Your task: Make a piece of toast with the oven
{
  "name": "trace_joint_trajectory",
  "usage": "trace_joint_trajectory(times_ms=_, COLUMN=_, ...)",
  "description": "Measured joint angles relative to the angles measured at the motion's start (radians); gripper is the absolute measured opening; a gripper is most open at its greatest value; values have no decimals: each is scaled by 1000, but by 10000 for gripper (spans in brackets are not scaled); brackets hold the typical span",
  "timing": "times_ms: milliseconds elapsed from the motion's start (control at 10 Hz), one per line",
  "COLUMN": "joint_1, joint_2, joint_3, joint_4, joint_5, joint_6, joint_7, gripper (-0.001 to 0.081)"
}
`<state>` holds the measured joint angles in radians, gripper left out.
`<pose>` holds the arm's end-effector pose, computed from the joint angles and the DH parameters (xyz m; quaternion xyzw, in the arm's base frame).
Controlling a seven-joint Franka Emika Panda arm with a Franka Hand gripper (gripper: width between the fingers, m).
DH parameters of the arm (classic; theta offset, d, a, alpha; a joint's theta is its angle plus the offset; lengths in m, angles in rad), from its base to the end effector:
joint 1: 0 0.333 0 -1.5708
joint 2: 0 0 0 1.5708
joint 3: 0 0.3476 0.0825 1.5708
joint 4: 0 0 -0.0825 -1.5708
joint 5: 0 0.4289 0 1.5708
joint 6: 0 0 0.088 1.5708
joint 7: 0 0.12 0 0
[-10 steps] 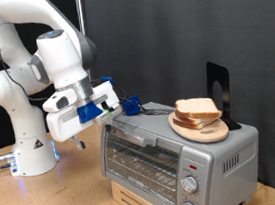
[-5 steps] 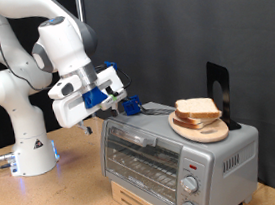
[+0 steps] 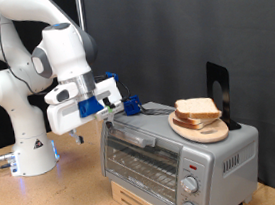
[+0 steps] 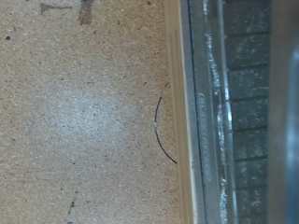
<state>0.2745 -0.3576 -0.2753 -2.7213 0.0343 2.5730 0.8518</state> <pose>0.4264 0.0062 0.3354 -0.9005 0.4198 -0.0641 0.0936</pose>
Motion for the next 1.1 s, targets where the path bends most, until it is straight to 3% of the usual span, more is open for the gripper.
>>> trace_joint_trajectory(times_ms=600, joint_1=-30, joint_2=27, joint_3=-17, joint_4=1, joint_5=-4, joint_6=9, joint_7=-30, gripper=800)
trace_joint_trajectory(times_ms=1100, joint_1=-45, joint_2=7, joint_3=-78, joint_4=16, joint_5=-5, joint_6=-42, joint_7=-178, gripper=800)
